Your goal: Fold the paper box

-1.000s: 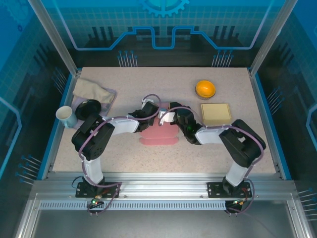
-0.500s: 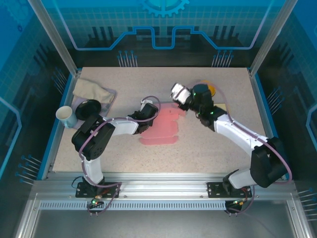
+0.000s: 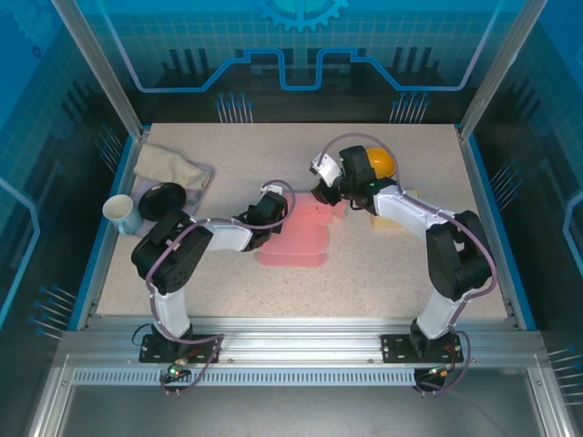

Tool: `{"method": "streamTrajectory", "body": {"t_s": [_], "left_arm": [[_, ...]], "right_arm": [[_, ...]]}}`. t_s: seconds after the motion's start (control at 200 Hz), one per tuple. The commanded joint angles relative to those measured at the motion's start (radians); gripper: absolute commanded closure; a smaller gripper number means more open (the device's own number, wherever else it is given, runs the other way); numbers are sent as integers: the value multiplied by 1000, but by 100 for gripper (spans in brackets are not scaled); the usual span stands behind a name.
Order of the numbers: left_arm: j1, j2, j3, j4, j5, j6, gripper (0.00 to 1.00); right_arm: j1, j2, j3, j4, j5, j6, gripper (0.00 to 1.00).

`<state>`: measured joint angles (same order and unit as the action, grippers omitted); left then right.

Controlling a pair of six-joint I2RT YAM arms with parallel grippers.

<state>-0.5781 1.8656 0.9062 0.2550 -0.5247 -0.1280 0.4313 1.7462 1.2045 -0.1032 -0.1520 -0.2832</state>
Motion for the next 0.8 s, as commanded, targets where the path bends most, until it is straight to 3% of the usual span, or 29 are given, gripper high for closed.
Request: {"method": "streamTrajectory", "body": {"t_s": [0.0,0.345,0.55,0.735,0.795], "left_arm": [[3,7,1,27,74,72,81],[3,49,49,50,184,139,80],[7,68,82,18,189,142,79],[39,22,54,20,271,91,68],[59,-14,29,24,323,70,60]], "right_arm": [[1,19,42,-63,-88,24,63],[-6,46,31,-128,-112,4,62],[-11,53,33,-167,-140,4,63],[-26,55,42,-184,-134,31,63],[-31,59,48,-197,-132,33,63]]}}
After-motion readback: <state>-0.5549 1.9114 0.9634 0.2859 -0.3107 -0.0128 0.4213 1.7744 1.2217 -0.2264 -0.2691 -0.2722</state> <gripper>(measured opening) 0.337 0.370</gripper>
